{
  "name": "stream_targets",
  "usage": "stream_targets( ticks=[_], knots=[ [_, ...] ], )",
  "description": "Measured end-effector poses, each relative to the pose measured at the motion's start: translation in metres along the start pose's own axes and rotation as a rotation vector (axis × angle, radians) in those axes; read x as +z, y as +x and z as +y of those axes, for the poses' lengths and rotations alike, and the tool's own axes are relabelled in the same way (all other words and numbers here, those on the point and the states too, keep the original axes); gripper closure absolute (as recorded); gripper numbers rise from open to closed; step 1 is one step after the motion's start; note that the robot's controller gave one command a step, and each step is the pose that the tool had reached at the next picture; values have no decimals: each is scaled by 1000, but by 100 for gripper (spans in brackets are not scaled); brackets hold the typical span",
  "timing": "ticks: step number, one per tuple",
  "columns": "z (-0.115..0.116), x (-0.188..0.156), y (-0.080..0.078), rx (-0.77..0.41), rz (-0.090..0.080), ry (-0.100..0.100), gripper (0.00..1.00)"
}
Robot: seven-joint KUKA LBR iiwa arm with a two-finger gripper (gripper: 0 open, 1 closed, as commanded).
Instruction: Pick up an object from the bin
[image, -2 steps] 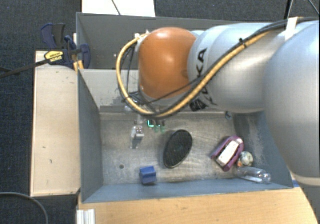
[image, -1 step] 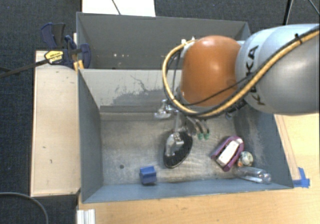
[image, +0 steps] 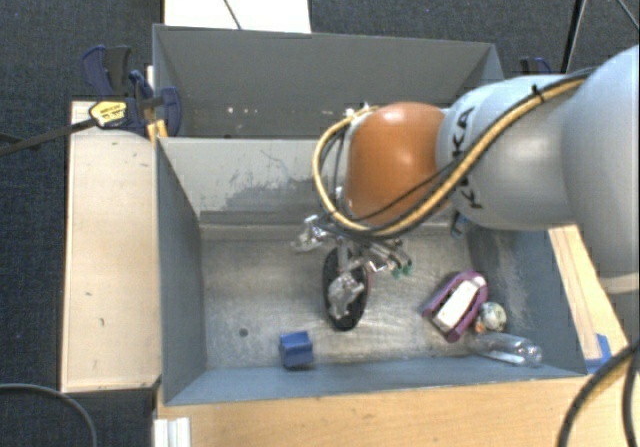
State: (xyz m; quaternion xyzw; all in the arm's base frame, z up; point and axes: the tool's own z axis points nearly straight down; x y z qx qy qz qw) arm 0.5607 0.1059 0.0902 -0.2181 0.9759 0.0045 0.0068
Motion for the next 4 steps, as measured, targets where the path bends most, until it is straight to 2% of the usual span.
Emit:
stream_targets(
  ticks=[1,2,3,4],
  knots=[
    [-7,-24,59,164,13,7,0],
    [6,10,53,477,15,9,0],
    [5,8,52,480,11,9,100],
    [6,-119,46,499,4,10,100]
  ],
)
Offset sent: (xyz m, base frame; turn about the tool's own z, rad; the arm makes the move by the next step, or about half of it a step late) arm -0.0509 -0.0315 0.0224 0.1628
